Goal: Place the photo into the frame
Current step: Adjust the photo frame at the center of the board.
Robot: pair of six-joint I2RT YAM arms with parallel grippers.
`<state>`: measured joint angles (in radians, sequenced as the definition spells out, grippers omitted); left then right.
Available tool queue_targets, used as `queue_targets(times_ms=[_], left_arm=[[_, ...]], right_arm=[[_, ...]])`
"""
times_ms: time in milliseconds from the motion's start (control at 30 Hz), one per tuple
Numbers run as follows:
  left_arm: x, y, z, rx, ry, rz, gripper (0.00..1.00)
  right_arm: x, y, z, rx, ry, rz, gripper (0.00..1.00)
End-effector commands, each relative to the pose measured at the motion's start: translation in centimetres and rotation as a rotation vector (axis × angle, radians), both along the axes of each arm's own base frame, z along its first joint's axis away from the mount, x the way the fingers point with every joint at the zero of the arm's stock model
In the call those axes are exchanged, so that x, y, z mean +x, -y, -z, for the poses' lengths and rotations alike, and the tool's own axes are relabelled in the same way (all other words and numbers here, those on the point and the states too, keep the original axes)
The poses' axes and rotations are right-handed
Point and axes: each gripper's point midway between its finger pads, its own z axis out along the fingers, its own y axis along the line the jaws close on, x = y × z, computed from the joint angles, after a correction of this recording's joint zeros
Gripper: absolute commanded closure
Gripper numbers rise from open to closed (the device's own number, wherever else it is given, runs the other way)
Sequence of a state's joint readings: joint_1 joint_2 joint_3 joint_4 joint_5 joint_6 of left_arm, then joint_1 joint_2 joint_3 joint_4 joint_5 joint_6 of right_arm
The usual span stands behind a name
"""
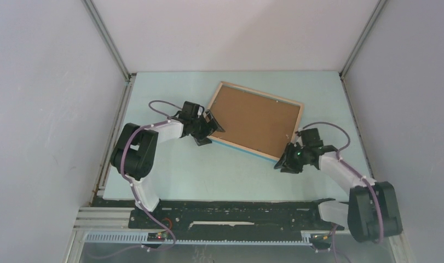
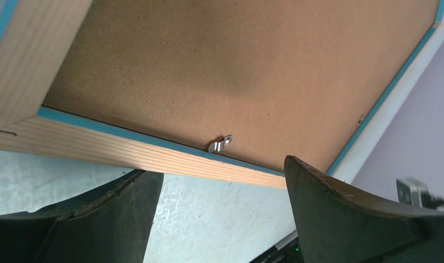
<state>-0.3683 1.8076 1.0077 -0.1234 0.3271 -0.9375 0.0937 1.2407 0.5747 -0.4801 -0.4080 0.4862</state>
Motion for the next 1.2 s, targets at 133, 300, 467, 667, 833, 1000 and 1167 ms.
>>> queue_targets(times_ms=[133,300,467,667,833,1000,1167], left_arm=[[0.9,-3.0,1.8,0.208,-0.01,0.004,0.16],[-0.5,-3.3,1.2,0.164,0.005,-0.042,0.16],[-2.2,-2.5,1.1,0.059,-0.011,-0.072,0.07],[-2.2,-0.8,1.4,-0.073,-0.061,-0.086,0.05],[-0.9,-1.3,1.0,-0.105,-0.036,-0.137,0.05],[-0.8,-1.4,1.6,-0.139,-0.073,-0.167,0.1],[-0.6,-1.3,1.8,-0.17,-0.076,-0.183,0.13]], right_arm=[[-5.6,-4.3,-0.8,-0.025,-0.001,-0.117,0.5],[1.4,-4.1,-6.4,-0.099,0.317,-0.197,0.14],[8.0,-6.6,-7.2,-0.302,0.399,-0.387,0.17],[11.3,-11.8,-5.4,-0.443,0.457,-0.657,0.23],[11.1,-14.8,-3.7,-0.542,0.475,-0.797,0.29],[10.8,-15.4,-1.5,-0.576,0.408,-0.832,0.43],[9.5,-15.4,0.0,-0.54,0.351,-0.828,0.46]])
